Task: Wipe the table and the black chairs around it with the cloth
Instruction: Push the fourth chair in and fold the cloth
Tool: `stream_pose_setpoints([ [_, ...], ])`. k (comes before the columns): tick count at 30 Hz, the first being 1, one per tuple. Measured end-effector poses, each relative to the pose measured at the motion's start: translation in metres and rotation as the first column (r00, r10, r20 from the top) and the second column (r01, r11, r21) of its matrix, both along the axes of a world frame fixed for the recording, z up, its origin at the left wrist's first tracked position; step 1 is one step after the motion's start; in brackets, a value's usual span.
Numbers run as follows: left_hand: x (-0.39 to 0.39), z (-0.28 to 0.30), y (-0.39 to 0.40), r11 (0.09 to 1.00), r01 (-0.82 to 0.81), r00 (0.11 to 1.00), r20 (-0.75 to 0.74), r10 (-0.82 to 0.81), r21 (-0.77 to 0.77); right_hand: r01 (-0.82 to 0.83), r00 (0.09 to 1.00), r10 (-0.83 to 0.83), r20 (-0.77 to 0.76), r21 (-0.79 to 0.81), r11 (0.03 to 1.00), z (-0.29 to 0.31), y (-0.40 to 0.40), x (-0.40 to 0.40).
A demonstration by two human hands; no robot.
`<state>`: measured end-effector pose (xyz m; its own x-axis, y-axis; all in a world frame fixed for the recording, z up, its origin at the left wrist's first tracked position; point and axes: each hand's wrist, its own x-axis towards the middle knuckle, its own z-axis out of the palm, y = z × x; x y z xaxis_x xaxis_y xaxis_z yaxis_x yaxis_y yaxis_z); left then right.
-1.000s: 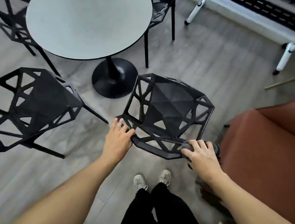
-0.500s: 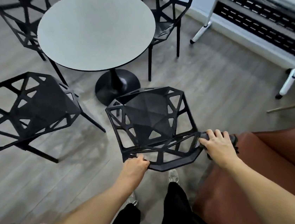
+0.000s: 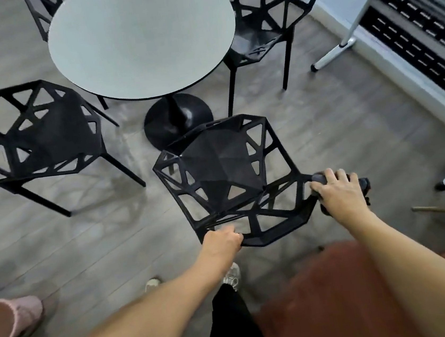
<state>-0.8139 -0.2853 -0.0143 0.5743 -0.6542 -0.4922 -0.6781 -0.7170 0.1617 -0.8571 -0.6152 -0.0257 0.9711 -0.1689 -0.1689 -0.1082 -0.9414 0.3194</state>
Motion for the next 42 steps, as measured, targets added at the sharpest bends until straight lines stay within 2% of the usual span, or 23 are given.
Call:
stream_pose_setpoints([
  [3,-0.001,0.002,-0.04,0.995,0.037,0.998,-0.047,-0.033,0.088,0.019,0.999,-0.02,0.049,0.017,1.0,0.0,-0.034,0.005],
  [6,-0.007,-0.006,-0.068,0.997,0.042,0.999,0.02,-0.044,0.072,0.056,0.998,-0.058,0.039,0.04,0.998,0.0,-0.059,0.007],
  [7,-0.01,-0.008,-0.075,0.994,0.047,0.999,0.001,-0.047,0.095,0.064,0.997,-0.066,0.04,0.05,0.997,0.0,-0.065,0.008],
  [9,-0.012,-0.008,-0.088,0.998,0.025,1.0,-0.011,-0.024,0.056,0.088,0.994,-0.092,0.05,0.074,0.993,0.001,-0.074,0.011],
  [10,-0.012,-0.01,-0.091,0.999,0.006,0.999,0.031,-0.007,0.034,0.099,0.993,-0.104,0.049,0.085,0.991,0.001,-0.077,0.011],
  [12,-0.013,-0.007,-0.095,0.999,-0.003,0.998,0.056,0.0,0.043,0.115,0.992,-0.119,0.034,0.104,0.988,0.0,-0.079,0.012],
  [23,-0.006,0.012,-0.078,0.999,0.022,1.0,-0.008,-0.022,-0.032,0.198,0.98,-0.199,0.001,0.119,0.973,0.015,-0.07,0.024],
  [27,0.005,0.024,-0.065,0.992,-0.04,0.997,0.06,0.048,-0.12,0.136,0.974,-0.17,0.152,0.213,0.968,0.034,-0.054,0.04],
  [30,0.019,0.036,-0.05,0.975,-0.084,0.985,0.132,0.113,-0.207,0.113,0.961,-0.191,0.198,0.35,0.93,0.049,-0.027,0.059],
  [35,0.049,0.045,-0.015,0.931,-0.158,0.935,0.253,0.248,-0.328,0.077,0.962,-0.206,0.182,0.541,0.838,0.056,0.029,0.084],
  [42,0.1,0.03,0.038,0.882,-0.325,0.879,0.236,0.415,-0.341,0.059,0.977,-0.18,0.111,0.673,0.738,0.042,0.104,0.132],
])
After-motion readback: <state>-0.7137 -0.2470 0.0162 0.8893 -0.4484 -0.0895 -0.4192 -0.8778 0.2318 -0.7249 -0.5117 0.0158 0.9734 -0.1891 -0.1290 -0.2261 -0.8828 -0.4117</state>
